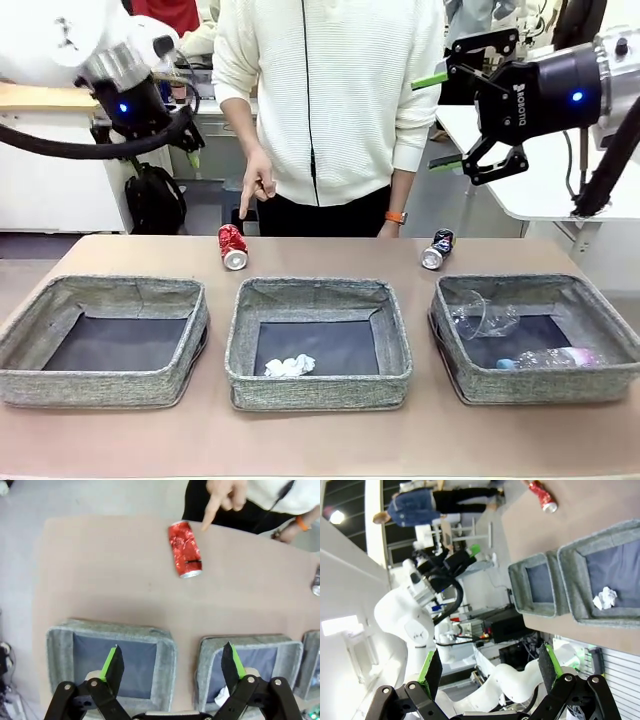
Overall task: Sort the waste into the appropriate baskets.
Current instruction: Pick up the waste item pointed out by the person.
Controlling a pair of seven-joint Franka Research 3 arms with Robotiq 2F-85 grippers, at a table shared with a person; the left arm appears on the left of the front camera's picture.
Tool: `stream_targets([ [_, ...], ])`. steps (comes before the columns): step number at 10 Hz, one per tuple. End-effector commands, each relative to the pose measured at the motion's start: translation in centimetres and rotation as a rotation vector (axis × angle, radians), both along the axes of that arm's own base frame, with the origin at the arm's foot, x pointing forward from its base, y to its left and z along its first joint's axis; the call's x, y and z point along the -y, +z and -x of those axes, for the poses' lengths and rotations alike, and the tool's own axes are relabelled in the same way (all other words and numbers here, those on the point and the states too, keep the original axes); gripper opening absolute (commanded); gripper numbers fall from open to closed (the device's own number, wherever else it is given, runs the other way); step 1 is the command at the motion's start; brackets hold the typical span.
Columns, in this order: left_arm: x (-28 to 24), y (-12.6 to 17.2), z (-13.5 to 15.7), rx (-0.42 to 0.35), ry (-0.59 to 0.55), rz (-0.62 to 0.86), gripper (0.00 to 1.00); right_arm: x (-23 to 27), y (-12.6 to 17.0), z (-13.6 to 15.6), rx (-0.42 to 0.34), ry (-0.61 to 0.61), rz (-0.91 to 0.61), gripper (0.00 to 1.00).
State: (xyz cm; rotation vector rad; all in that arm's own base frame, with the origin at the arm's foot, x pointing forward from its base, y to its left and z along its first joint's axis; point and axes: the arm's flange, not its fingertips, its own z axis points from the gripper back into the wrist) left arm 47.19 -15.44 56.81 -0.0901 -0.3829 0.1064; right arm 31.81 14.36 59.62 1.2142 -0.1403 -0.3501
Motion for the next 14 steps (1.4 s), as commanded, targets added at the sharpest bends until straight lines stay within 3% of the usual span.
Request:
stream_targets([
  [1,1.5,-2.8,-6.1,-0.154,0.061,0.055,1.0,0.0,0.4,-0.1,-0.014,0.0,-0.001,1.0],
  [6,2.9,-12.8,-11.4,-0.354,0.163,0.103,1.0,0.0,0.4,-0.1,-0.014,0.0,-0.001,1.0],
  [9,3.8,-18.1,-12.4,-0.283,0.238,0.069,1.0,0.0,0.4,-0.1,-0.014,0.0,-0.001,1.0],
  [11,3.5,-20.2,-13.5,-0.246,0.194,0.117,1.0,0.0,0.4,-0.1,-0.014,0.0,-0.001,1.0],
  [13,3.7,-22.1,-14.7,-0.172,0.215,0.071,1.0,0.0,0.4,-0.1,-0.014,0.0,-0.001,1.0],
  [14,3.7,-22.7,-14.9,-0.191,0.217,0.077,1.0,0.0,0.4,-0.1,-0.014,0.0,-0.001,1.0],
])
